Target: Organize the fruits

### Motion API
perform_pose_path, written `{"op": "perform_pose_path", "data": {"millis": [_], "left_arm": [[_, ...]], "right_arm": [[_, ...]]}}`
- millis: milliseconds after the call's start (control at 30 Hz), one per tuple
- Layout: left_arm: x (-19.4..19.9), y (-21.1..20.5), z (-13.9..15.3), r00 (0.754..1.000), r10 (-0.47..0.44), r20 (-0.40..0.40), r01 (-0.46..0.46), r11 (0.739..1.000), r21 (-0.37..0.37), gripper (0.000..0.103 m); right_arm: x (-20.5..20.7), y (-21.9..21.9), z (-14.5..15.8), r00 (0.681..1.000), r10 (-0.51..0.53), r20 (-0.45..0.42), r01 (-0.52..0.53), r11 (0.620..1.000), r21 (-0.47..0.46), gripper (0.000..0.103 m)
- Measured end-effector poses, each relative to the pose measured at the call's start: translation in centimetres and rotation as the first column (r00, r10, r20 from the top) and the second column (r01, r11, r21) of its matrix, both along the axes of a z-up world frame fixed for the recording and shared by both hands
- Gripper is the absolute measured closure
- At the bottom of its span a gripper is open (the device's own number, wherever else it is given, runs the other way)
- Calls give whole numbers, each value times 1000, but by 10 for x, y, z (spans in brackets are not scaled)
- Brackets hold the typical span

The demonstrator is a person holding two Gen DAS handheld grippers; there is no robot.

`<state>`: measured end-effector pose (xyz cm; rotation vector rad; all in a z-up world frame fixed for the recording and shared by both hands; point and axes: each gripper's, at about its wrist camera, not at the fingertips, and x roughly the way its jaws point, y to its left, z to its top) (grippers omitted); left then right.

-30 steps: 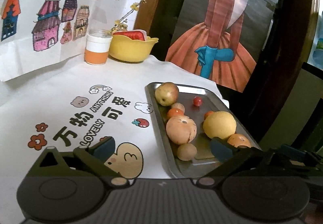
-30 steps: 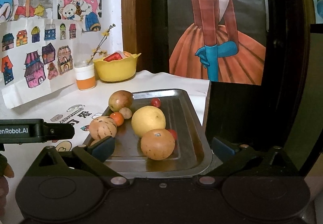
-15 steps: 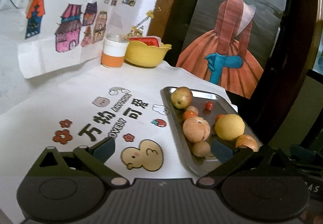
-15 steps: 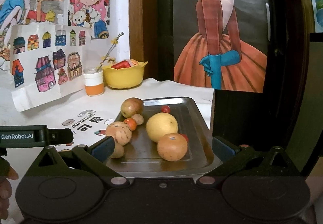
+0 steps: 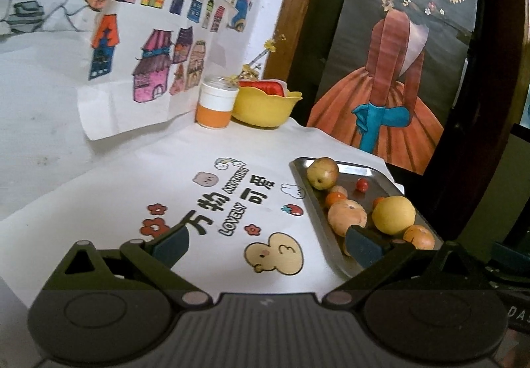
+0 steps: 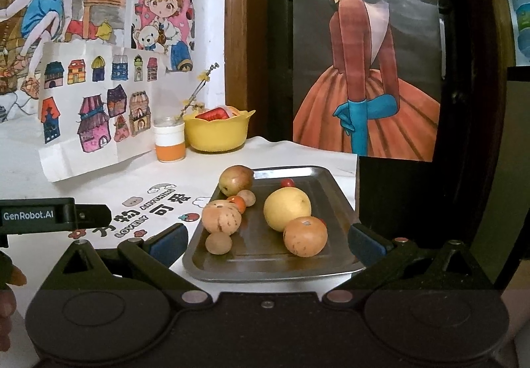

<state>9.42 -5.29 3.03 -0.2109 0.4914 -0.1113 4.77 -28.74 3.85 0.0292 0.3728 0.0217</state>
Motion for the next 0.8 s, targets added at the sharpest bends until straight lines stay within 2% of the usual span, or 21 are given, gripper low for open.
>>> {"op": "perform_pose_path", "data": {"millis": [800], "left_arm": [[-53,22,-9,997,19,69,-20,1000,16,0]], "right_arm": [[-43,29,-1,1000,16,26,-15,1000,-20,1]]}}
